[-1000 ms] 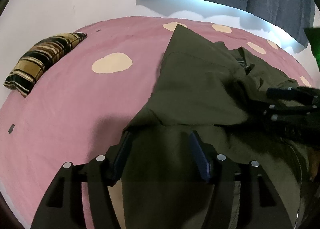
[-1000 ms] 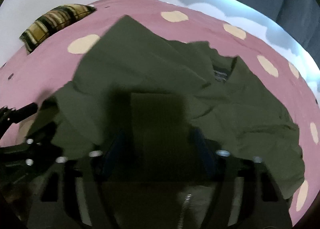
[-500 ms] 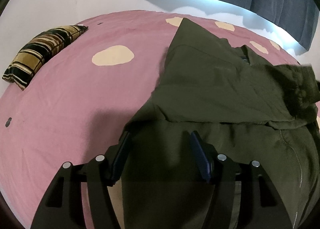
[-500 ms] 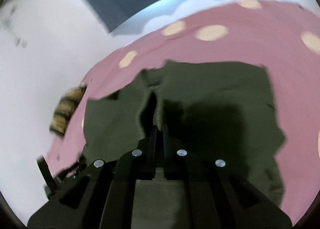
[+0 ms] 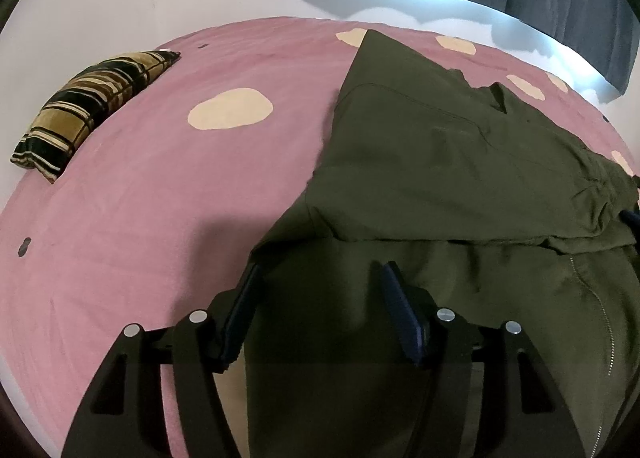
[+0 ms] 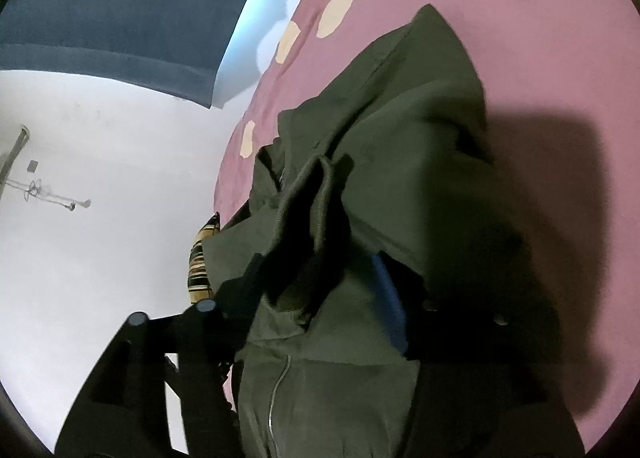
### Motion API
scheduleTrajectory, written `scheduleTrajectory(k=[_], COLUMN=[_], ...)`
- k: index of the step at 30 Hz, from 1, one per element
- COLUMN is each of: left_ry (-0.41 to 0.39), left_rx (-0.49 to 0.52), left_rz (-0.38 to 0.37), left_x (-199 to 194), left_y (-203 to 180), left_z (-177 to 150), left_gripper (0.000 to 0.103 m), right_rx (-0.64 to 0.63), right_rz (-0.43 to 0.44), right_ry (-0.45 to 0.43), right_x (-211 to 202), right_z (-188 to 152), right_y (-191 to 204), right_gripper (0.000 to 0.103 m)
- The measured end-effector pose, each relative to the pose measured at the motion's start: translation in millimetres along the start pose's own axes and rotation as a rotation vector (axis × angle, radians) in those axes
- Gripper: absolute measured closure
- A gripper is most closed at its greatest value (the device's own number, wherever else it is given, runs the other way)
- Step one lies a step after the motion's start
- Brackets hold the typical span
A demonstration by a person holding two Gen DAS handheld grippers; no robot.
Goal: Fold small clothes
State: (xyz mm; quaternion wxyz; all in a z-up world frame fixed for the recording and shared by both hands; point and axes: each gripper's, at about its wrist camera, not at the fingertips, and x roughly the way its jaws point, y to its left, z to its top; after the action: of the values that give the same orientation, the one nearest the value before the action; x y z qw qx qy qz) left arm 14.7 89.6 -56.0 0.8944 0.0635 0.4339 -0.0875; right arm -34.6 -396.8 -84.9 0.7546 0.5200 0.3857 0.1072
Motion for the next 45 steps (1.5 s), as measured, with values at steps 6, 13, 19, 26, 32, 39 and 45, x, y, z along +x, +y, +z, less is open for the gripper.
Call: scheduleTrajectory(k=[6, 13, 19, 26, 32, 39, 45], left_ry=[0.000, -0.006, -0.007, -0.014, -0.037, -0.026, -0.008], left_rx=[-0.008, -0.007, -0.007, -0.020, -0.042, -0.108, -0.152], left_rz=[-0.004, -0.004, -0.003, -0.016, -0.021, -0.015, 0.007], left_x=[0, -1, -2, -5, -14, -13, -5], left_y=[1, 1, 1, 3, 13, 37, 51], left_z=[-1, -1, -1, 0, 2, -1, -3], left_gripper=[0.039, 0.039, 0.039, 0.039, 0.039, 0.039, 0.039], right_rx=[0.029, -0.046, -0.148, -0.228, -0.438, -0.584, -0.619], right_rz=[0.105, -0.087, -0.231, -0.095, -0.004, 0.294, 0.398], right_ry=[0.002, 0.084, 0.120, 0.118, 0.227, 0.336, 0.293], right_x=[-9, 21, 41, 70, 150, 194, 156], right_z=[3, 1, -5, 1, -22, -73, -65], right_y=[1, 10, 29, 115, 254, 399, 399], right_gripper=[0.040, 0.039, 0.082, 0.087, 0.088, 0.088, 0.089])
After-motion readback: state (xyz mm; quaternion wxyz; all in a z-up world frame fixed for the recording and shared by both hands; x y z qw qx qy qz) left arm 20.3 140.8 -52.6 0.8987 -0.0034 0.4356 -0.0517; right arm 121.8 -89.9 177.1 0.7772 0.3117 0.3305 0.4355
